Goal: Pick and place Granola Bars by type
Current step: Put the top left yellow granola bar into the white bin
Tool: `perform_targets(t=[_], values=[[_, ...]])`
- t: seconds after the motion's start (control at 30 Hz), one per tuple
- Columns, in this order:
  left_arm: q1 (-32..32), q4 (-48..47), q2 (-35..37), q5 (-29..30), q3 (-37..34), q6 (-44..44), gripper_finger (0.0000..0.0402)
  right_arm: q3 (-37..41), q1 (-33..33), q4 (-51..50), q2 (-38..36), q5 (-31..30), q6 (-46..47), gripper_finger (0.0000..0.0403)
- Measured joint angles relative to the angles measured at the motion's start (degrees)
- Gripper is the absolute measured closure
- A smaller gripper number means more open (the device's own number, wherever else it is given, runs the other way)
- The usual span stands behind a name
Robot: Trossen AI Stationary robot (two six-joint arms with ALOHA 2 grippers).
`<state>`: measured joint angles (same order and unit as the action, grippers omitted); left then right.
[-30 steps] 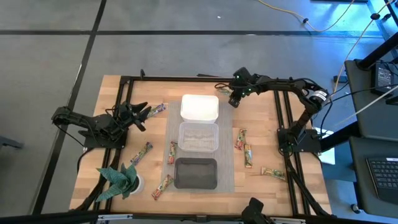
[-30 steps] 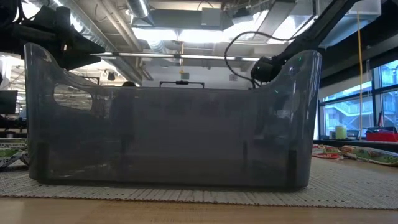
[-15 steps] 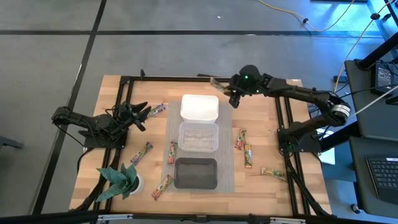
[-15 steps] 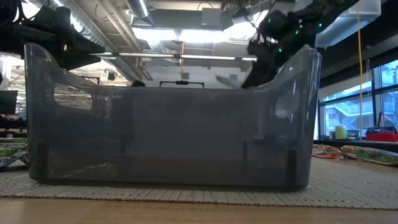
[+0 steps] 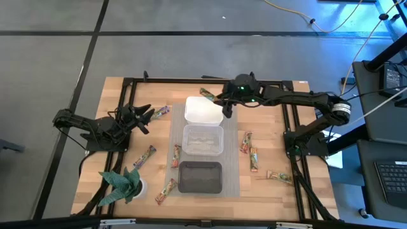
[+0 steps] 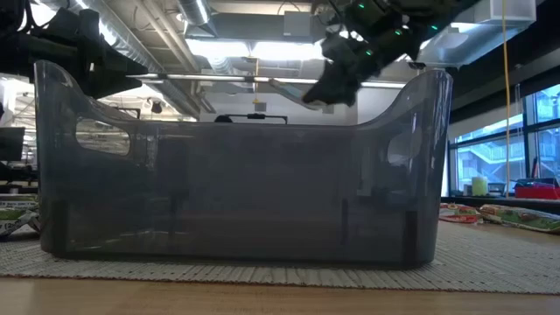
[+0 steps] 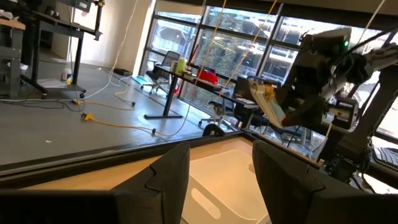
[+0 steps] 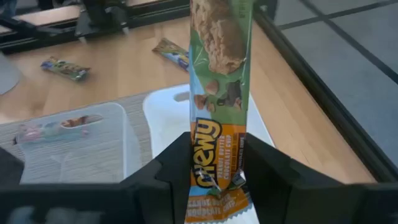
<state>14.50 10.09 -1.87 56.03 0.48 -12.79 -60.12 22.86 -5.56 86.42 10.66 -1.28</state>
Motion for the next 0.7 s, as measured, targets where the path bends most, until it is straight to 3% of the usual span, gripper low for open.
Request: perform_targets(t=[0.3,0.7], values=[[0.0,0.0,0.0,0.0,0.0,0.0,0.0233,-18.2,-0.5,-19.6,13.2,-0.2,-5.7,0.0267],[0.0,0.0,0.0,-0.1,0.0,0.0,0.0233,-21.2,-2.2,-23.6,25.2,-1.6,-11.2,0.0267]])
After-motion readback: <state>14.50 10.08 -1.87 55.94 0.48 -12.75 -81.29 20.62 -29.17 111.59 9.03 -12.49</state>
